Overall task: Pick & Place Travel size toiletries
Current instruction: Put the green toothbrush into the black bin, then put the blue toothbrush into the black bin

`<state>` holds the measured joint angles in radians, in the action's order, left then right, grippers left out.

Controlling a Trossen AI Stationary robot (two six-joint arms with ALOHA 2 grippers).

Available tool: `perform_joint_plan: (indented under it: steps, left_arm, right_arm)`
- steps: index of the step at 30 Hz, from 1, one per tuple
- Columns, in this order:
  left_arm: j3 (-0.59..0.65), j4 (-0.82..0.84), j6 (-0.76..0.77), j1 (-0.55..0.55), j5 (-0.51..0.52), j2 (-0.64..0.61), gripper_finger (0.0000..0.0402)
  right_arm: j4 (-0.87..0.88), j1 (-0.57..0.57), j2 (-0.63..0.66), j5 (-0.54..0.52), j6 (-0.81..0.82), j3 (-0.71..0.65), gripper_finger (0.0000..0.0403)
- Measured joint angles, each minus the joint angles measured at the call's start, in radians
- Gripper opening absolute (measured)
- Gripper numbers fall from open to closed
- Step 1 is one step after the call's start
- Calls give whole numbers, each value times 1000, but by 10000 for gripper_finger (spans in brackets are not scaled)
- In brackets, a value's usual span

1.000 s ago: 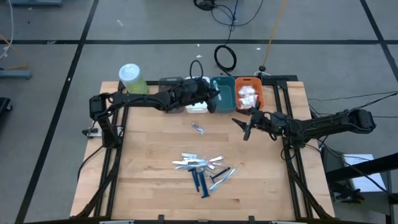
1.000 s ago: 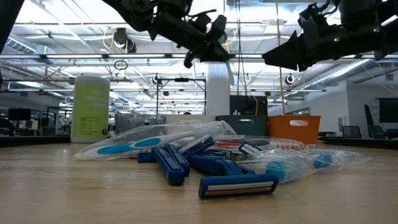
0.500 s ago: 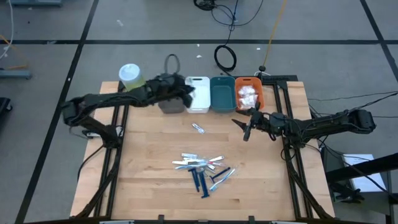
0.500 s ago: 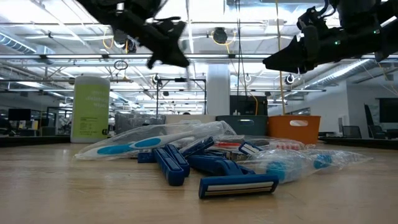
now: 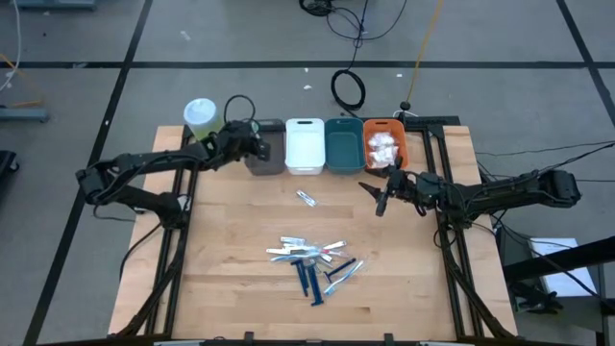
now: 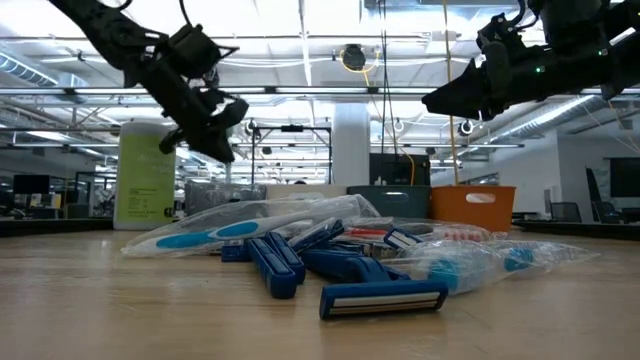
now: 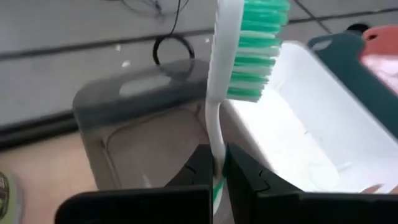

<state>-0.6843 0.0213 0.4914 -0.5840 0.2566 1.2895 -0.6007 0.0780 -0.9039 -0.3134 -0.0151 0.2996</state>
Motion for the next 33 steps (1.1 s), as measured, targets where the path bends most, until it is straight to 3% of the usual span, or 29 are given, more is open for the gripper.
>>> perform_joint_plan:
  steps: [16, 23, 28, 33]
  left_arm:
    - [3, 19, 28, -15, -34, 0, 83]
    - [3, 40, -11, -15, -52, -1, 135]
    - [2, 26, -172, -3, -276, -46, 160]
    - [1, 12, -215, 70, -446, -85, 165]
  right_arm:
    - [1, 0, 0, 1, 4, 0, 196]
    - [0, 0, 0, 1, 4, 0, 196]
    - [2, -1, 0, 2, 4, 0, 196]
    - [5, -1, 0, 2, 4, 0, 196]
